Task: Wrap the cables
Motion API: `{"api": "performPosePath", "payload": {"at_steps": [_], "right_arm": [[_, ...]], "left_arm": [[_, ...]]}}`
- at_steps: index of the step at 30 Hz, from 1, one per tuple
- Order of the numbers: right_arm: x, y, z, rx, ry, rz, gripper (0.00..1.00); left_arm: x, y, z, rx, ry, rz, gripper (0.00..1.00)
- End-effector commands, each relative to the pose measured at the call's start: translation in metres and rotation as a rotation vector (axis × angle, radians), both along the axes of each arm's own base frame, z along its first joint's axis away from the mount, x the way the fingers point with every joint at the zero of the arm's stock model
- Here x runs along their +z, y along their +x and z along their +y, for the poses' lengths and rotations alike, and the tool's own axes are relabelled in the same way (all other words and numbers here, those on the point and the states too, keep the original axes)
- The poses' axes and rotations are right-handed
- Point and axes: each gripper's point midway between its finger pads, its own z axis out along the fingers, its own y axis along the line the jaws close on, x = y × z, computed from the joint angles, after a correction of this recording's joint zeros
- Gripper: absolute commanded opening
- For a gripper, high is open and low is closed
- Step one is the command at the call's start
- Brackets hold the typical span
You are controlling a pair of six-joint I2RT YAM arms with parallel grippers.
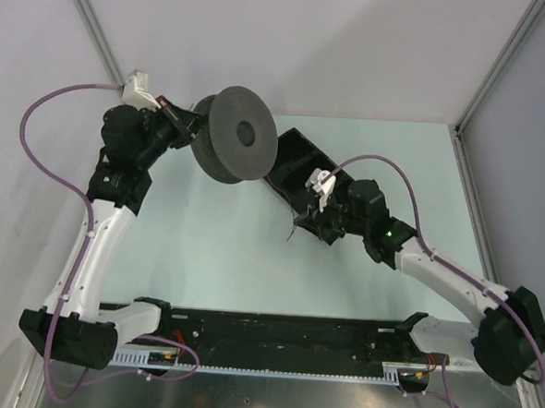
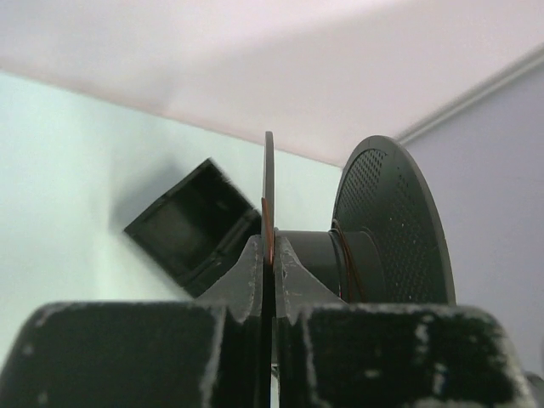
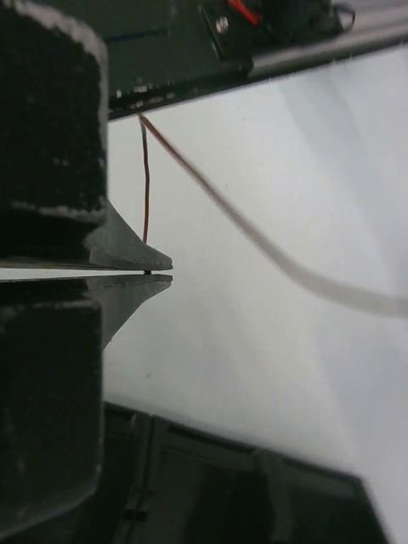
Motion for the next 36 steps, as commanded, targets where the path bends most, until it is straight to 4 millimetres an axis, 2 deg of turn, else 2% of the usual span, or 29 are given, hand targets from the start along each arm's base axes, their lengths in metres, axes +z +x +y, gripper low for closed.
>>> {"api": "performPosePath", "payload": {"at_steps": [1,5,8,11,15,24,30,36], "right_arm": [[0.055,-0.046,0.015,0.164,0.087,-0.162,0.0],[0.089,-0.081,0.029,0.251,0.163,-0.26,0.0],[0.115,-0.103,0.042,0.309,0.211,-0.339,0.0],[0.142,-0.107,0.051,0.315,0.248,-0.437,0.0],[0.183,-0.087,0.057,0.238,0.295,-0.571,0.0],[0.265,-0.036,0.045,0.028,0.413,-0.784,0.0],[0.285,0.007,0.026,-0.094,0.419,-0.838,0.0],[0.274,0.05,-0.004,-0.187,0.357,-0.813,0.0]], "left_arm": [[-0.022,0.023,0.026,0.174,0.05,0.043,0.0],[-0.063,0.034,0.026,0.224,0.158,0.148,0.0],[-0.098,0.034,0.02,0.231,0.237,0.254,0.0],[-0.122,0.029,0.007,0.197,0.329,0.286,0.0],[-0.135,0.015,-0.018,0.129,0.446,0.264,0.0],[-0.13,-0.029,-0.068,-0.14,0.523,0.152,0.0],[-0.122,-0.074,-0.092,-0.422,0.572,-0.035,0.0],[-0.107,-0.115,-0.102,-0.62,0.602,-0.228,0.0]]}}
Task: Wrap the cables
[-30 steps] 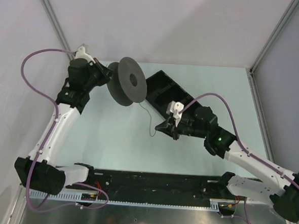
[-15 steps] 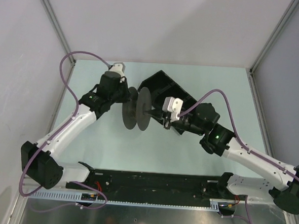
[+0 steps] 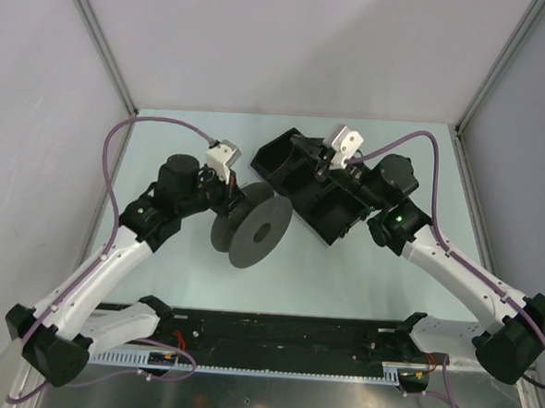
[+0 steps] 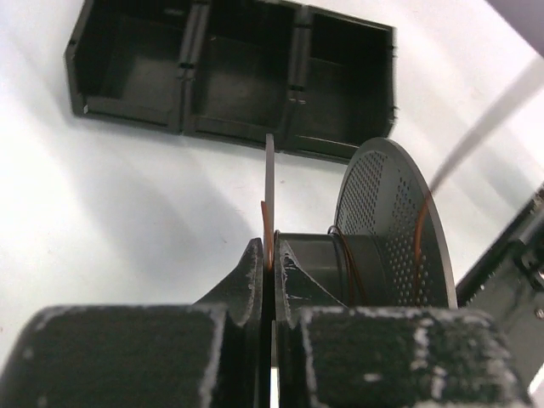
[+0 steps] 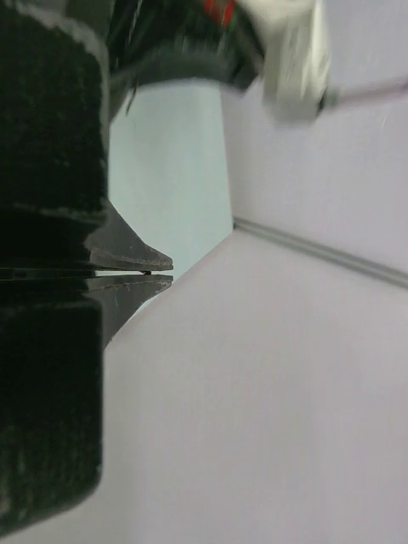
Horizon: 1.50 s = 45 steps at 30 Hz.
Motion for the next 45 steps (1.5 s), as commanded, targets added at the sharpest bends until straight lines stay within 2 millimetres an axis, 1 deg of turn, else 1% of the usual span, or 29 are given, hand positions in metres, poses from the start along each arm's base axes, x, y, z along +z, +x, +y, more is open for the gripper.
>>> {"api": "performPosePath", "payload": {"at_steps": [1,5,8,12,16,19,21,25,28,32,33,37,41,45], "right_arm": [[0.028,0.025,-0.029,-0.08,0.063,-0.031,0.0],[0.015,0.05,-0.056,-0.142,0.036,0.008,0.0],[0.005,0.064,-0.073,-0.173,0.014,0.047,0.0],[-0.016,0.073,-0.085,-0.156,-0.017,0.128,0.0],[-0.038,0.078,-0.09,-0.121,-0.039,0.22,0.0],[-0.049,0.08,-0.093,-0.112,-0.056,0.262,0.0],[-0.053,0.08,-0.093,-0.102,-0.059,0.278,0.0],[-0.059,0.071,-0.09,-0.057,-0.073,0.316,0.0],[-0.073,0.064,-0.088,-0.031,-0.101,0.38,0.0],[-0.095,0.057,-0.09,-0.034,-0.124,0.449,0.0],[-0.098,0.056,-0.091,-0.037,-0.124,0.453,0.0],[-0.106,0.05,-0.093,-0.036,-0.119,0.479,0.0],[-0.113,0.046,-0.095,-0.038,-0.113,0.503,0.0],[-0.123,0.041,-0.095,-0.035,-0.116,0.532,0.0]], "left_arm": [[0.048,-0.031,-0.021,-0.277,-0.066,-0.23,0.0],[0.057,-0.05,-0.021,-0.349,-0.091,-0.274,0.0],[0.061,-0.061,-0.018,-0.383,-0.129,-0.274,0.0],[0.073,-0.072,-0.014,-0.422,-0.207,-0.243,0.0],[0.086,-0.074,-0.008,-0.423,-0.258,-0.231,0.0],[0.094,-0.071,-0.004,-0.412,-0.271,-0.239,0.0],[0.098,-0.068,-0.003,-0.401,-0.275,-0.24,0.0],[0.106,-0.061,-0.002,-0.385,-0.285,-0.239,0.0],[0.114,-0.056,-0.001,-0.374,-0.297,-0.245,0.0],[0.13,-0.051,0.001,-0.353,-0.333,-0.254,0.0],[0.134,-0.049,0.003,-0.343,-0.346,-0.254,0.0],[0.149,-0.039,0.009,-0.299,-0.401,-0.235,0.0],[0.155,-0.027,0.017,-0.245,-0.457,-0.193,0.0],[0.159,-0.01,0.026,-0.157,-0.522,-0.137,0.0]]}}
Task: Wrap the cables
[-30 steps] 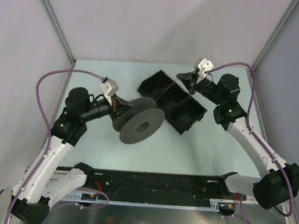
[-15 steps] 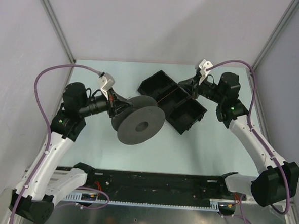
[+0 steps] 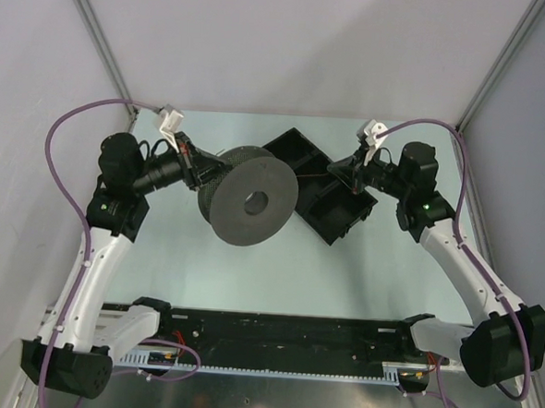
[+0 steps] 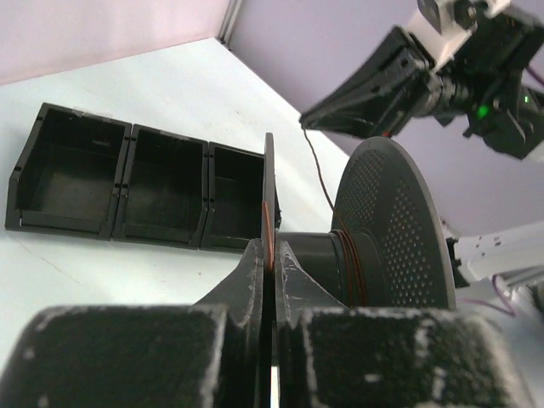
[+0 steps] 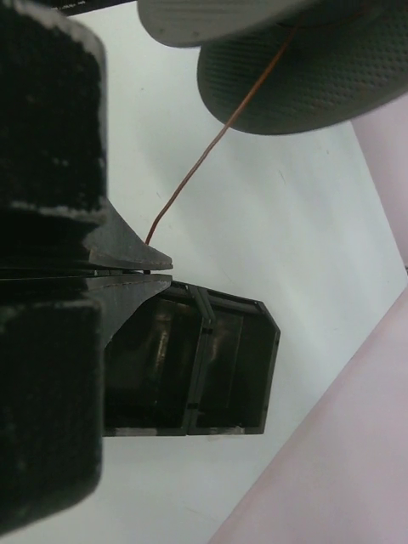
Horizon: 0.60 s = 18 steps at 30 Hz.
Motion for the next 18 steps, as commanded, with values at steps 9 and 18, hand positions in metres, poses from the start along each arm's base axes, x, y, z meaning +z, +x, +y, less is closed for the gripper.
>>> {"api": "performPosePath", "payload": {"at_steps": [9,18], "right_arm": [[-0.005,-0.028,0.007,0.001,0.038,0.001,0.0],[0.015,-0.066,0.041,0.042,0.089,-0.101,0.0]], "left_arm": [[0.049,0.039,0.028,0.252,-0.322,0.217,0.0],[0.039,0.067,0.047,0.459,-0.504,0.435,0.0]]}}
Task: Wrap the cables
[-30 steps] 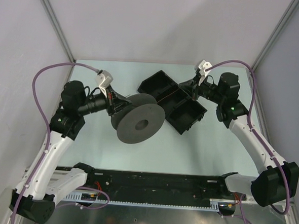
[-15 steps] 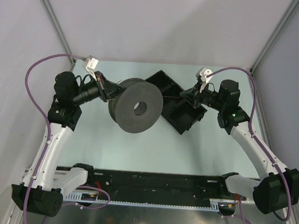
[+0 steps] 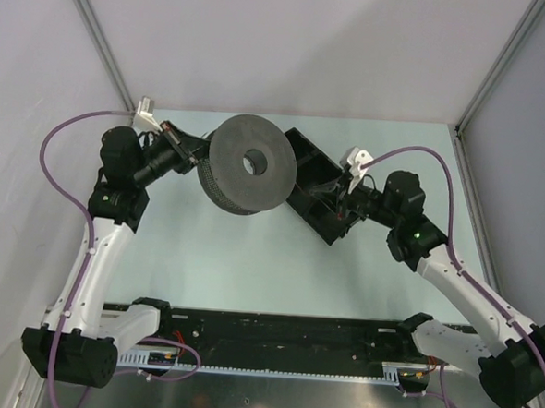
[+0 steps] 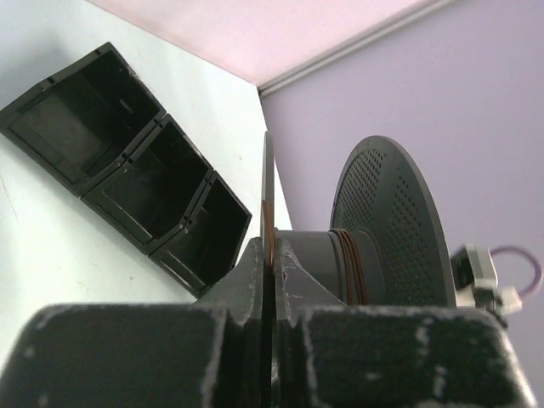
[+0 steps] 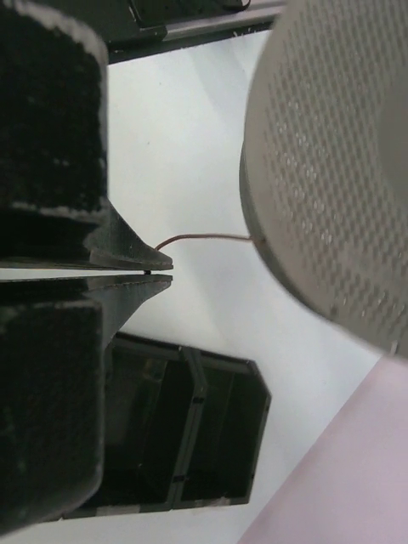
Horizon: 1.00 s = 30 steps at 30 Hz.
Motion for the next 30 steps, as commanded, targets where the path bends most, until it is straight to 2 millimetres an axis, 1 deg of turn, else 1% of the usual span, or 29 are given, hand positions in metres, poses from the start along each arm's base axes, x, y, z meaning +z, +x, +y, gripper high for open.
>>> {"api": "performPosePath", "payload": {"at_steps": [1,6,11,14,17,20,22,25,30], "right_arm": [[0.032,-0.015,0.013,-0.022,0.066,-0.116,0.0],[0.048,-0.041,0.04,0.015,0.061,-0.265,0.0],[0.064,-0.062,0.071,0.045,0.012,-0.548,0.0],[0.067,-0.074,0.092,0.06,-0.022,-0.719,0.0],[0.069,-0.085,0.113,0.074,-0.042,-0.853,0.0],[0.065,-0.095,0.132,0.101,-0.065,-0.96,0.0],[0.065,-0.097,0.14,0.096,-0.074,-1.019,0.0],[0.065,-0.095,0.15,0.078,-0.076,-1.084,0.0],[0.066,-0.085,0.166,0.047,-0.087,-1.131,0.0]], "left_arm": [[0.039,0.014,0.017,0.155,-0.135,0.016,0.0],[0.017,0.027,0.029,0.256,-0.144,0.132,0.0],[-0.007,0.033,0.032,0.3,-0.176,0.239,0.0],[-0.016,0.035,0.033,0.311,-0.19,0.273,0.0],[-0.02,0.035,0.033,0.32,-0.192,0.289,0.0],[-0.026,0.034,0.034,0.327,-0.194,0.31,0.0],[-0.029,0.033,0.034,0.327,-0.193,0.316,0.0],[-0.036,0.03,0.033,0.322,-0.184,0.326,0.0],[-0.047,0.025,0.035,0.323,-0.147,0.321,0.0]]}}
